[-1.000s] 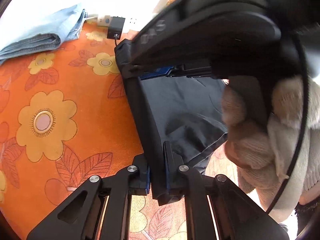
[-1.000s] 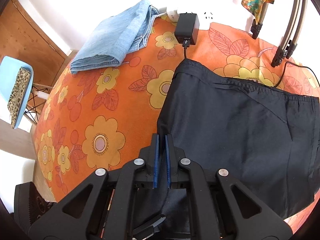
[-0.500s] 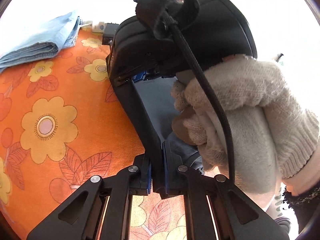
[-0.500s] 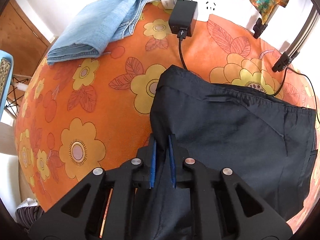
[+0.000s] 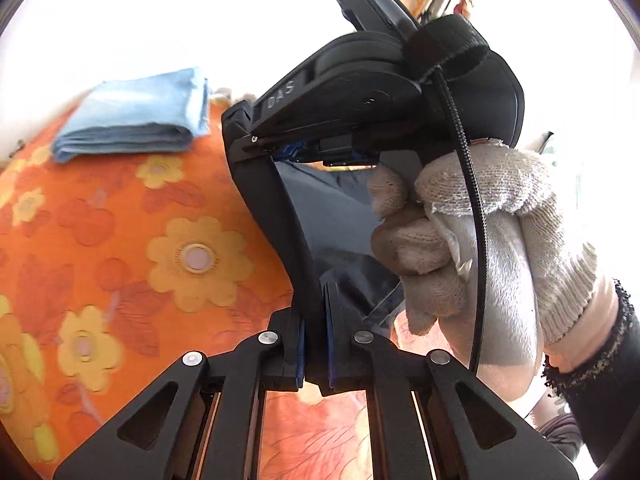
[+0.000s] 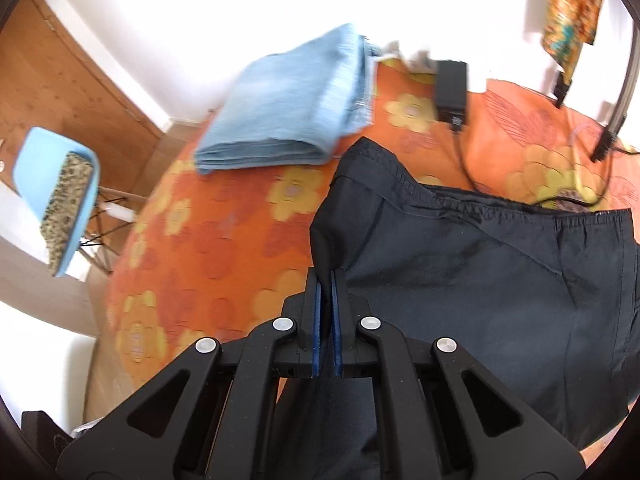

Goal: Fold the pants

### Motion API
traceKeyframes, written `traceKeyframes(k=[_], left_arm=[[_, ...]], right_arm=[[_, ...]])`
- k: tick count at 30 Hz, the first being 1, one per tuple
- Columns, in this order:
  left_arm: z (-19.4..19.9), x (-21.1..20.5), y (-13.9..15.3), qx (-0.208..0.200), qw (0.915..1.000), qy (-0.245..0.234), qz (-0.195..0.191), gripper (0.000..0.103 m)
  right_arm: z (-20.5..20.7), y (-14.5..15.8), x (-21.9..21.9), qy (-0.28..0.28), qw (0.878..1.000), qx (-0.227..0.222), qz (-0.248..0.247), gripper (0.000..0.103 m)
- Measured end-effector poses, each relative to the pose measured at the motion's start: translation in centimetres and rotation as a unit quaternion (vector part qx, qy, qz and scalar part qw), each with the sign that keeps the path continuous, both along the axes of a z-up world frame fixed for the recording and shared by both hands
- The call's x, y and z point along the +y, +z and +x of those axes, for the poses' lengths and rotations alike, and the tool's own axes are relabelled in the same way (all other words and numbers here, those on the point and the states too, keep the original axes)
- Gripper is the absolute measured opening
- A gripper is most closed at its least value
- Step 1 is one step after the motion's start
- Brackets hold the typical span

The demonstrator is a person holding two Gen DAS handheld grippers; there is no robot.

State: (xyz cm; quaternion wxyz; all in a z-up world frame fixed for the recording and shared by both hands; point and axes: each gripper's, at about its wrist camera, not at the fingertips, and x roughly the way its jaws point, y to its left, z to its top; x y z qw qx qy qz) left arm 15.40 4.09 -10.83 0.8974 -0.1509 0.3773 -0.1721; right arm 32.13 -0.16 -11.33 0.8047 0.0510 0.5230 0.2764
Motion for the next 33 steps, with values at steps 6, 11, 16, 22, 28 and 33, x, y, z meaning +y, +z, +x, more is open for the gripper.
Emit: traceKeyframes(k=[6, 11, 16, 22, 28, 33], left_arm=[[-0.9, 2.4, 1.4, -0.016, 0.9996, 0.017, -0.017, 0.006], [-0.3, 1.0, 2.8, -0.029, 0.999, -0.005, -0.033, 0.006], [0.5, -1.4, 3.9, -0.031, 0.9974, -0.041, -0.051, 0.025], [0.8, -1.9, 4.7, -0.055, 0.9963, -0.044, -0.05, 0.044], [2.9, -1.1, 3.8, -0.036, 0.9975, -0.018, -0.058, 0.044], [2.8, -1.3, 4.3, -0.041, 0.9972, -0.022, -0.058, 0.044]], right_arm=[[-0.8, 2.4, 1.4, 0.009, 0.999, -0.012, 0.04, 0.004], [-1.1, 3.9, -0.4, -0.003, 0.998, -0.018, 0.061, 0.004], [-1.0, 6.1, -4.7, -0.032, 0.996, -0.035, 0.07, 0.004], [-0.4, 7.3, -11.7, -0.08, 0.992, -0.042, 0.083, 0.004], [-0.5, 6.3, -17.0, -0.116, 0.987, -0.024, 0.108, 0.004], [-0.7, 6.3, -16.0, -0.105, 0.989, -0.029, 0.102, 0.004]])
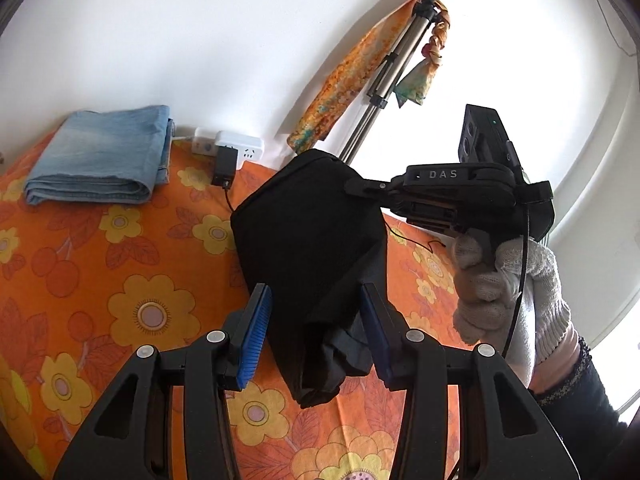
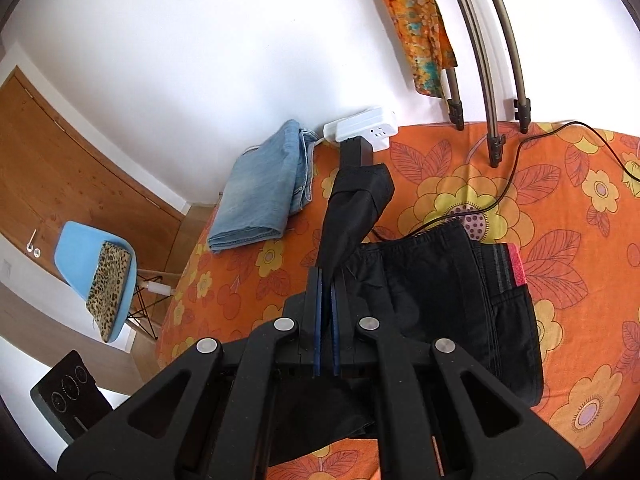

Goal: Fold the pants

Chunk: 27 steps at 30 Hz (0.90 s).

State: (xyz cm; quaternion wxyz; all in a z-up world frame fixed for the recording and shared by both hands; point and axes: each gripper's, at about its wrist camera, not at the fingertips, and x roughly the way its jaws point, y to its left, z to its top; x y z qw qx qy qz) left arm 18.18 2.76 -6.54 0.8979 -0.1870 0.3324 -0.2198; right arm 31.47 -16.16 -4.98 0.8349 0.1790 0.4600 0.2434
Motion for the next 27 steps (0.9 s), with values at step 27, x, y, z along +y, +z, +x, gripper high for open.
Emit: traceKeyframes(k=[27], left_arm=[[4.2, 3.8, -1.9, 0.074, 0.994, 0.039, 0.071, 0.061]], right_arm=[[0.8, -2.3, 15.0, 0.129, 0.989, 0.027, -0.065, 0.004]])
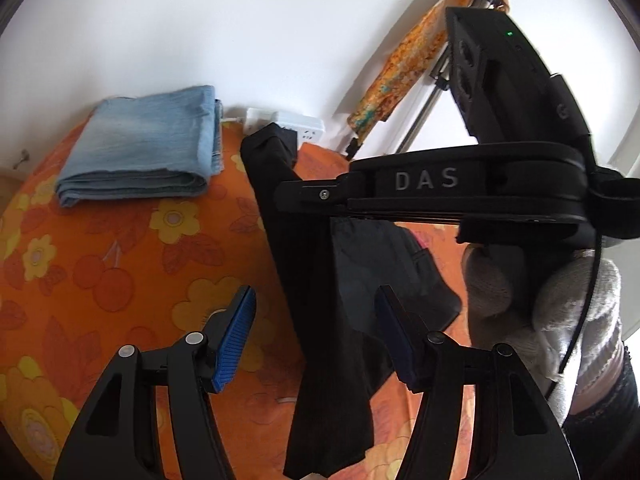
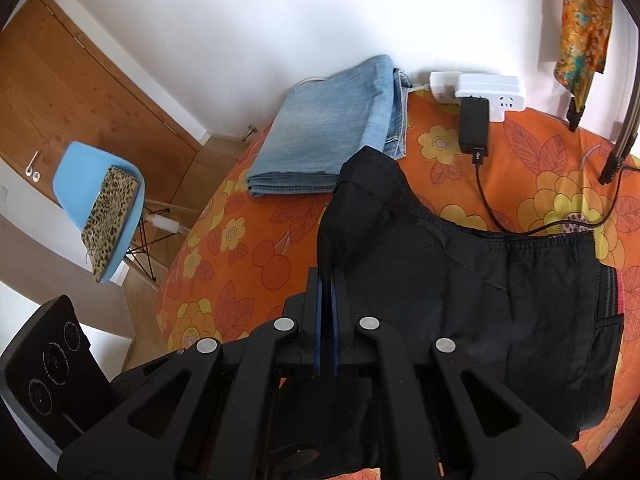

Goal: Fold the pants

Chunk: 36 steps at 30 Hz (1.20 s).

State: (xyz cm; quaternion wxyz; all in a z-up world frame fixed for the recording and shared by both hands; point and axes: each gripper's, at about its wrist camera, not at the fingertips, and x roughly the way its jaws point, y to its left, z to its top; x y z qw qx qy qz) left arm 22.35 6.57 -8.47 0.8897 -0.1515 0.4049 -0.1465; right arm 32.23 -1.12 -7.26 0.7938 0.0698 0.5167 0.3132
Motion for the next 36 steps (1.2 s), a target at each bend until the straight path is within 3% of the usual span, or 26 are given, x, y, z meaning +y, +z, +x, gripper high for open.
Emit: traceKeyframes(k=[2, 3, 4, 5, 10, 11, 14, 17, 18, 19, 23, 25, 30, 32, 34, 36], left_arm=[[0.6, 0.9, -1.2, 0.019, 0.9998, 0.012, 0.001, 0.06], [0.8, 1.4, -1.7, 0.025, 0.9996, 0.015, -0.004, 0.044], [1.0, 1.7, -2.2, 0.033, 0.9992, 0.014, -0.016, 0.018], [1.2, 2.0, -2.5, 0.041, 0.9987, 0.01, -0.03, 0.01], [0.6, 1.6, -2.0, 0.023, 0.9995, 0.01, -0.019, 0.005], [0.5, 1.6, -1.8, 0.017, 0.9996, 0.014, -0.017, 0.005], [0.6, 2.2, -1.5, 0.014, 0.9993, 0.024, -0.026, 0.004], [0.7, 2.7, -1.3, 0.013, 0.9987, 0.034, -0.035, 0.004], [0.7, 2.7, -1.2, 0.01, 0.9987, 0.035, -0.035, 0.004], [0.7, 2.7, -1.0, 0.008, 0.9987, 0.035, -0.037, 0.004], [0.7, 2.4, -0.9, 0.005, 0.9987, 0.034, -0.037, 0.003], [0.6, 2.4, -1.1, 0.008, 0.9988, 0.038, -0.03, 0.003], [-0.6, 3.7, -1.3, 0.012, 0.9991, 0.04, -0.011, 0.003], [-1.8, 4.5, -1.7, 0.017, 0.999, 0.042, -0.006, 0.01], [-3.1, 5.1, -2.4, 0.028, 0.9982, 0.053, 0.006, 0.044], [-4.3, 5.7, -3.2, 0.041, 0.9975, 0.057, -0.004, 0.051]], right_arm=[[0.0, -0.5, 0.7, 0.005, 1.0, 0.004, 0.0, 0.004], [0.1, -0.8, 1.0, 0.007, 1.0, 0.006, 0.0, 0.004], [0.1, -1.1, 1.1, 0.008, 1.0, 0.008, 0.001, 0.004], [0.1, -1.3, 1.2, 0.009, 1.0, 0.011, 0.002, 0.004], [-0.2, -1.5, 0.6, 0.022, 0.999, 0.011, 0.028, 0.009], [-0.5, -1.3, -0.1, 0.023, 0.999, 0.009, 0.037, 0.011], [-2.3, -0.5, -3.3, -0.002, 0.998, -0.021, 0.061, 0.035], [-4.5, -2.0, -7.1, -0.037, 0.997, -0.02, 0.071, 0.03], [-5.2, -3.0, -7.7, -0.041, 0.997, -0.012, 0.062, 0.015], [-5.9, -4.2, -8.0, -0.041, 0.998, -0.002, 0.047, 0.011], [-8.1, -9.1, -8.3, -0.03, 0.999, 0.04, 0.008, 0.01], [-8.9, -11.0, -7.5, -0.012, 0.998, 0.047, -0.048, 0.01], [-8.9, -8.9, -7.7, 0.001, 0.998, 0.016, -0.065, 0.01], [-8.7, -6.9, -7.7, 0.005, 0.998, -0.004, -0.055, 0.01], [-8.1, -5.7, -7.0, 0.015, 0.999, -0.021, -0.047, 0.012], [-7.3, -4.9, -5.6, 0.027, 0.999, -0.02, -0.037, 0.02]])
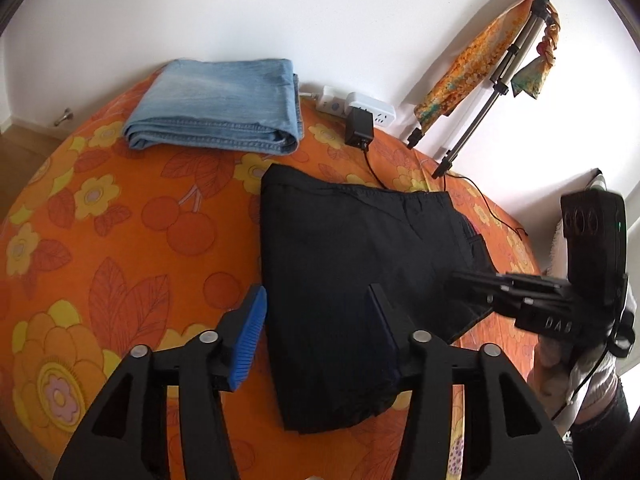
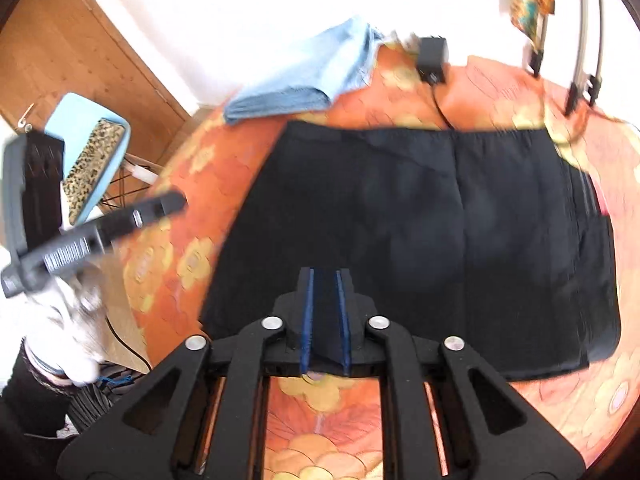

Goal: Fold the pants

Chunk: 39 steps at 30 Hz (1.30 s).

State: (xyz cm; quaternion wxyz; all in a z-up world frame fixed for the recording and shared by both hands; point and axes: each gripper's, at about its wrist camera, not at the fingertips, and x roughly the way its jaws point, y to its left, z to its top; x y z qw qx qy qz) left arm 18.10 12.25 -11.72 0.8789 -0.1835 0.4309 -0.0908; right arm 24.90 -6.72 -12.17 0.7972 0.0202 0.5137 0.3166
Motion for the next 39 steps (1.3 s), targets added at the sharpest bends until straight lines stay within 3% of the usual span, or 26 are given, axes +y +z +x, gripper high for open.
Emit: traceKeyframes(k=[2, 6, 14, 28, 31, 33, 39], left_arm=[[-1.0, 0.1, -1.0, 0.014, 0.9999, -0.006, 0.0, 0.051], [-2.3, -0.3, -3.0, 0.036, 0.999, -0.024, 0.01, 0.051], [-3.5, -0.5, -4.6, 0.052, 0.9979, -0.037, 0.007, 0.051], [-3.9, 0.7, -4.2, 0.047, 0.9985, -0.026, -0.014, 0.051], [-3.5, 0.5, -4.3, 0.046, 0.9985, -0.025, -0.018, 0.051], [-3.3, 0.5, -4.3, 0.046, 0.9985, -0.022, -0.021, 0.051], [-1.4, -0.1, -4.7, 0.051, 0.9979, -0.011, -0.039, 0.052]], right_arm=[[0.9, 0.2, 1.8, 0.014, 1.0, 0.01, 0.01, 0.021], [2.8, -1.1, 6.2, 0.039, 0.997, 0.059, 0.012, 0.035], [3.7, -4.7, 13.6, 0.052, 0.99, 0.089, -0.099, 0.038], [4.1, -7.3, 18.8, 0.044, 0.968, 0.066, -0.239, 0.039], [3.8, -7.3, 18.9, 0.048, 0.965, 0.054, -0.251, 0.03], [3.8, -7.1, 18.4, 0.047, 0.968, 0.059, -0.239, 0.011], [4.2, -4.9, 15.0, 0.018, 0.988, 0.075, -0.136, 0.003]])
